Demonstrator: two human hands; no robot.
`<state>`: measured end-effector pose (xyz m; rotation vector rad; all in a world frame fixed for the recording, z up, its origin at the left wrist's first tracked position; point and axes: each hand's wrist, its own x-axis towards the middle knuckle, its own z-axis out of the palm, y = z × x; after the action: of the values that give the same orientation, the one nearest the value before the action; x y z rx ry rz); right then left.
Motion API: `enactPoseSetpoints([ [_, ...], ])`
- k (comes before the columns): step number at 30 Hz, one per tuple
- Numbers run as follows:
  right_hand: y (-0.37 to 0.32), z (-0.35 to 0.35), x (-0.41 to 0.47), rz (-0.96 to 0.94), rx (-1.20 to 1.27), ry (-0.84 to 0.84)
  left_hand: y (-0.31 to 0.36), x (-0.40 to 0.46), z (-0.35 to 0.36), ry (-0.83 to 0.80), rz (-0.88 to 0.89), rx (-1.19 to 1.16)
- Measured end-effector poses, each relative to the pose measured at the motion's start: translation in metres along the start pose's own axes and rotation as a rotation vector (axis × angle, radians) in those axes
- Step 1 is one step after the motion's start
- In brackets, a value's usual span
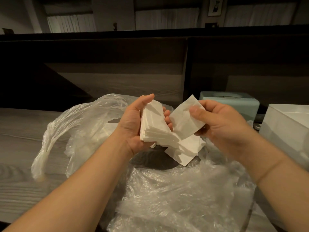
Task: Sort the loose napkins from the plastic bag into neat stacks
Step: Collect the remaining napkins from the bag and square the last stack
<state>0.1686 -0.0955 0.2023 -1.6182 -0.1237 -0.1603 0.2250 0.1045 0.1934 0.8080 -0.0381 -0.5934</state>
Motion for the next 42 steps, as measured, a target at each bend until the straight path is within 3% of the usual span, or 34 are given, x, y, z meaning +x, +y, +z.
enactPoseSetpoints([
  [4, -0.013, -0.005, -0.008, 0.059, 0.374, -0.237, -0.002, -0.001, 0.005, 0.045, 0.005, 0.060],
  [7, -0.012, -0.005, -0.008, 0.001, 0.289, -0.273, -0.005, -0.002, 0.006, -0.023, -0.074, 0.183],
  [10, -0.005, -0.001, -0.006, -0.069, -0.039, -0.166, -0.009, -0.005, 0.008, -0.072, -0.106, 0.292],
  [12, -0.001, 0.004, -0.006, -0.093, -0.127, -0.107, -0.011, -0.006, 0.009, -0.087, -0.101, 0.337],
  [23, 0.009, 0.025, -0.014, -0.007, -0.030, 0.013, -0.019, -0.003, 0.010, -0.281, -0.185, 0.376],
  [28, 0.007, 0.023, -0.006, 0.038, -0.037, 0.173, -0.016, -0.005, 0.007, -0.229, -0.182, 0.272],
  [31, 0.013, 0.008, 0.006, 0.014, -0.399, 0.264, -0.012, -0.002, 0.006, -0.143, -0.127, 0.184],
  [35, 0.018, 0.001, 0.006, 0.013, -1.019, 0.039, -0.005, -0.001, 0.005, -0.077, -0.052, 0.040],
  [38, 0.023, 0.003, 0.004, 0.064, -1.209, -0.119, -0.002, 0.001, 0.002, -0.028, -0.032, -0.013],
  [42, 0.025, 0.001, 0.004, 0.020, -1.299, -0.193, -0.003, 0.001, 0.002, -0.009, -0.033, -0.022],
])
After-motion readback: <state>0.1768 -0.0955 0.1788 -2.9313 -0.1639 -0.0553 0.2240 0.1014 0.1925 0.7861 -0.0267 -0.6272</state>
